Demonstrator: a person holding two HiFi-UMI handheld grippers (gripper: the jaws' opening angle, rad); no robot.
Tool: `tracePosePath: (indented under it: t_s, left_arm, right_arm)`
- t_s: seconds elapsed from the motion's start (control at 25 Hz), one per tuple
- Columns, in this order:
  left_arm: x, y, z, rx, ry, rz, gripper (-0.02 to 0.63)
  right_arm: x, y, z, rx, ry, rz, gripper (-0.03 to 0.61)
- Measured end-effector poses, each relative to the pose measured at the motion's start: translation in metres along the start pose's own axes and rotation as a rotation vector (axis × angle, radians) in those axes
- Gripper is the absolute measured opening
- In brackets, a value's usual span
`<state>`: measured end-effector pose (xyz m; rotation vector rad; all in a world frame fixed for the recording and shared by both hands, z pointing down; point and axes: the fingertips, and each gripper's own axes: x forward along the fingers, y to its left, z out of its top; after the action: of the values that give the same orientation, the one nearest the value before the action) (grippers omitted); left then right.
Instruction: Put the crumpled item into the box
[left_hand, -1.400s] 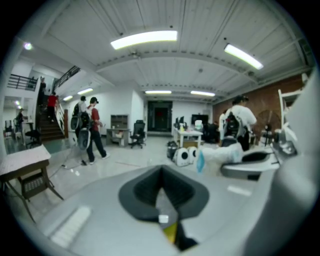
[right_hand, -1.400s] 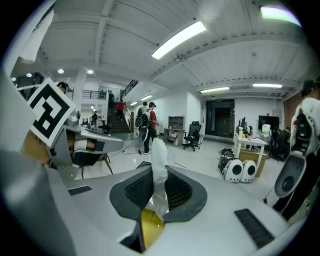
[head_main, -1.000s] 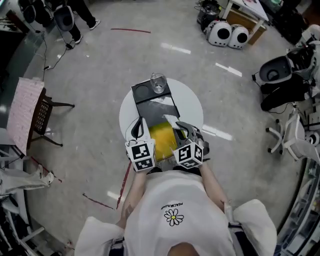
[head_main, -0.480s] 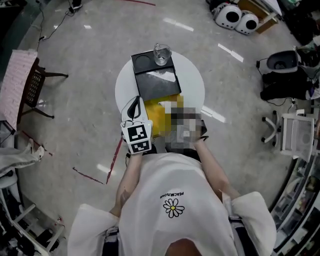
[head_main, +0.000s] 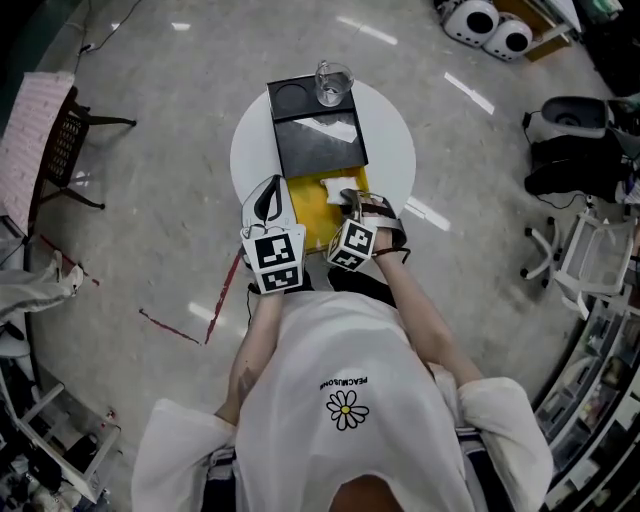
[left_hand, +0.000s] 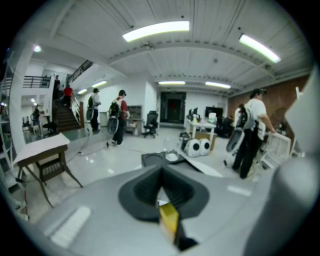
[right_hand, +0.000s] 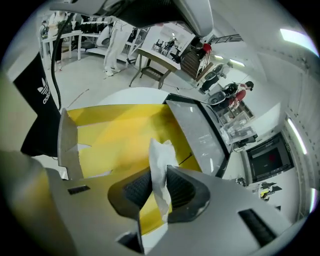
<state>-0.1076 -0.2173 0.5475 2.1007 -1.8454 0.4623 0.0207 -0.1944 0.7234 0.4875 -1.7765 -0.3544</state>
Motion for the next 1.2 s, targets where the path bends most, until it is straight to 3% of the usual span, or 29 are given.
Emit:
tracePosePath:
  t_s: [0.6, 1.2]
  left_arm:
    - [-0.005, -0.008, -0.009, 0.001, 0.013, -0.006, -0.002]
    - [0.001, -0.008, -0.005, 0.003, 0.007, -0.028, -0.002]
  right_arm:
    - [-0.001, 0.033, -0.001, 0.117, -0.022, 0.186, 0.196]
    - [-0.01, 0.024, 0.011, 0.169, -0.052, 0.216, 0.24]
